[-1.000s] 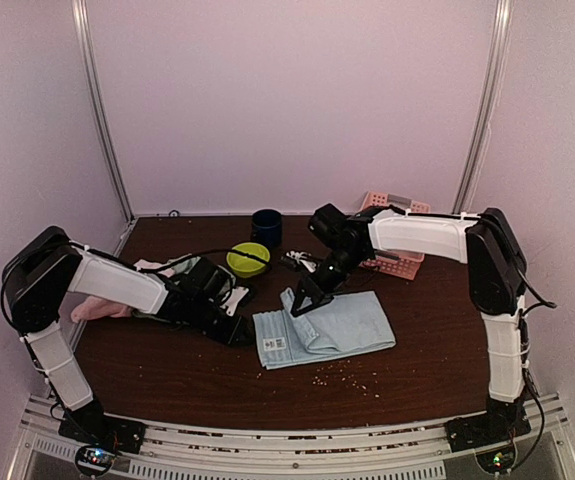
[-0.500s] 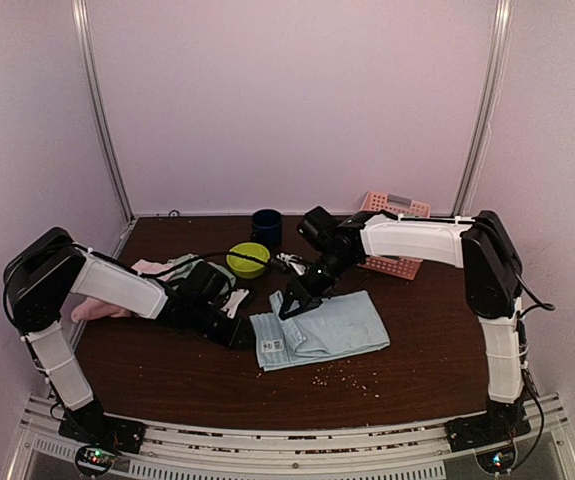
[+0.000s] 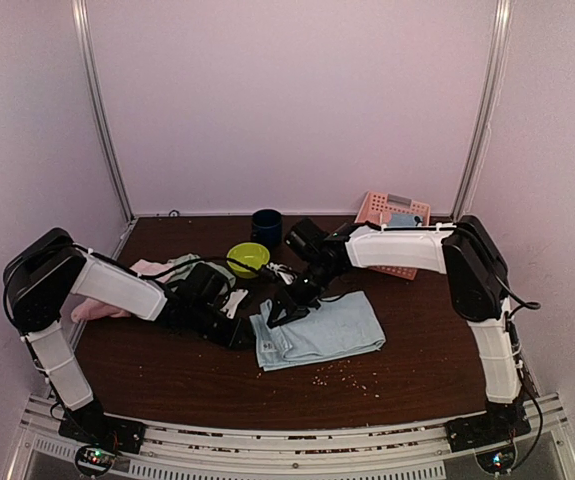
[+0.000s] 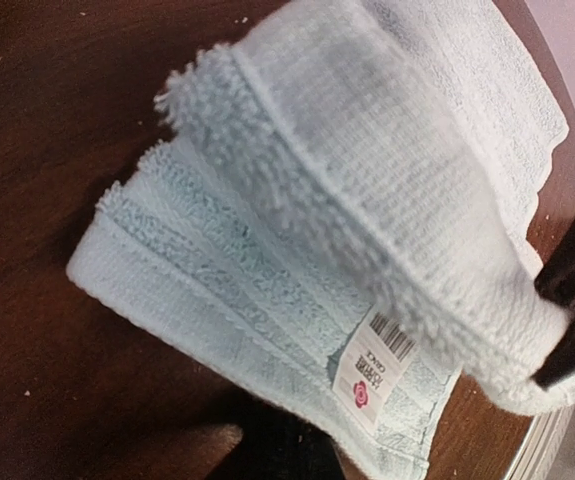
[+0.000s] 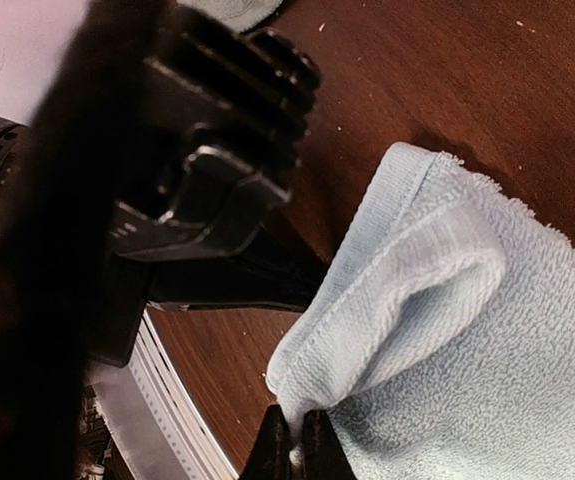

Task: Roll the towels
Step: Fold the towel at the center of the board.

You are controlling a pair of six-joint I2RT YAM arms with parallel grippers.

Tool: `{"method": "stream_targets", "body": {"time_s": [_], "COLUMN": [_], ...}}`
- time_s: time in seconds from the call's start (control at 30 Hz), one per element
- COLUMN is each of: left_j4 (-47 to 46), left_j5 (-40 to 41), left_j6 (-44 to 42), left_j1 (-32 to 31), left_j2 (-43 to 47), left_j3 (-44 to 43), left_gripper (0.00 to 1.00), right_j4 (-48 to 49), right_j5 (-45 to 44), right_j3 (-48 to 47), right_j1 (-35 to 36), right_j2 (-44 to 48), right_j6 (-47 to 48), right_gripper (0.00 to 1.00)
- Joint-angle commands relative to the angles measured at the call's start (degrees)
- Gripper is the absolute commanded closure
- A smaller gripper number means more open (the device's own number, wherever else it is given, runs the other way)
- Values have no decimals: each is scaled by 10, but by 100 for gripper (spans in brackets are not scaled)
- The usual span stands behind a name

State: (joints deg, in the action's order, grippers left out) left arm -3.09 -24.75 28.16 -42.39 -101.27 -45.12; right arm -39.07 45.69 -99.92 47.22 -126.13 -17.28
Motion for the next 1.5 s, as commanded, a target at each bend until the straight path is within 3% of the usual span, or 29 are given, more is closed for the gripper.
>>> {"method": "stream_targets", "body": {"time_s": [0.0, 0.27, 0.8, 1.13, 1.27, 1.47], "left_j4": [-22, -28, -38, -40, -42, -12], "left_j5": [-3, 1, 4, 2, 1, 35], "left_j6": [5, 9, 15, 11, 15, 17], "left_j1": [-3, -2, -2, -2, -2, -1], "left_j2": [-5, -7, 12, 4, 12, 67], "left_j3": [14, 17, 33, 30, 32, 43], "left_gripper": [100, 100, 100, 100, 100, 100], "right_j4": [29, 74, 73, 56, 76, 106], "right_j5": [27, 24, 0, -83, -38, 45], "right_j3": [-2, 23, 24, 35, 44, 41], "right_j1": [11, 17, 19, 17, 17, 21], "right_j2": [-3, -2, -43, 6, -14, -13], "right_j6": [-22, -64, -60, -39, -54, -70], "right_gripper": [100, 100, 100, 100, 100, 84]}}
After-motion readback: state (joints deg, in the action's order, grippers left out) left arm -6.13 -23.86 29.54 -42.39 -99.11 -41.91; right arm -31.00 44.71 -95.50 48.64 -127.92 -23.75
